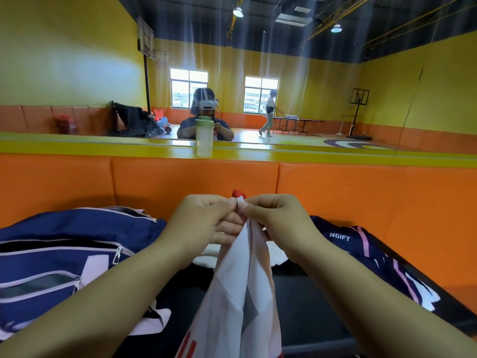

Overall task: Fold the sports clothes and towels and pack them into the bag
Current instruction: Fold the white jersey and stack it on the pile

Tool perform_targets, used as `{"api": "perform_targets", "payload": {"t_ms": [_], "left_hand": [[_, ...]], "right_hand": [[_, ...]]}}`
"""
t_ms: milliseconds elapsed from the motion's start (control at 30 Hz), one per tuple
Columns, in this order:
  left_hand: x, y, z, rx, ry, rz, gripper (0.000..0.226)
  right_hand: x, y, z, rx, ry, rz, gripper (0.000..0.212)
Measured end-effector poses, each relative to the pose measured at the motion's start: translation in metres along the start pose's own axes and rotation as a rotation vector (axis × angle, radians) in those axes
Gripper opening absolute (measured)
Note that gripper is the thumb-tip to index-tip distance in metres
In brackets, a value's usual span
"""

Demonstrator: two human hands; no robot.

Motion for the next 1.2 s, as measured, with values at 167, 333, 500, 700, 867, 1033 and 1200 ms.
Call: {"api": "perform_targets", "payload": {"t_ms": [167, 333, 500, 700, 867, 1033, 1200], "left_hand": [[-0.003, 0.001, -0.006, 0.098, -0.048, -0.167, 0.025], [0.0, -0.004, 0.003, -0.12, -0.253, -0.155, 0.016], [-0.017, -0.005, -0.007, -0.221, -0.563, -0.329, 0.058], [-0.05, 0.003, 0.002, -0.326, -0.444, -0.377, 0.045], [-0.062, 0.006, 0.02, -0.381, -0.426, -0.356, 0.037], [-0.067, 0.006, 0.04, -0.407, -0.385, -0.278, 0.04], [-0.067, 0.006, 0.052, -0.383, -0.378, -0.249, 0.028]], "right_hand": [[0.008, 0.002, 0.002, 0.04, 0.009, -0.01, 0.013], [0.022, 0.007, 0.009, 0.04, -0.011, -0.045, 0.015], [0.032, 0.022, 0.009, 0.083, -0.005, -0.147, 0.02], [0.057, 0.04, -0.002, 0.12, -0.013, -0.111, 0.018], [0.071, 0.055, -0.014, 0.172, -0.008, -0.049, 0.013], [0.075, 0.072, -0.002, 0.137, 0.06, 0.033, 0.047], [0.059, 0.095, 0.016, 0.117, 0.331, -0.014, 0.068]]}}
Point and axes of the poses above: each hand's wrist, its own y-axis away from the middle knuckle, its own x-axis out of the back of the hand, z = x × y, the point moved 7 cm from there along -y, towards the middle knuckle, and after that the axes turned 10 degrees about y, right-handed, at the moved point
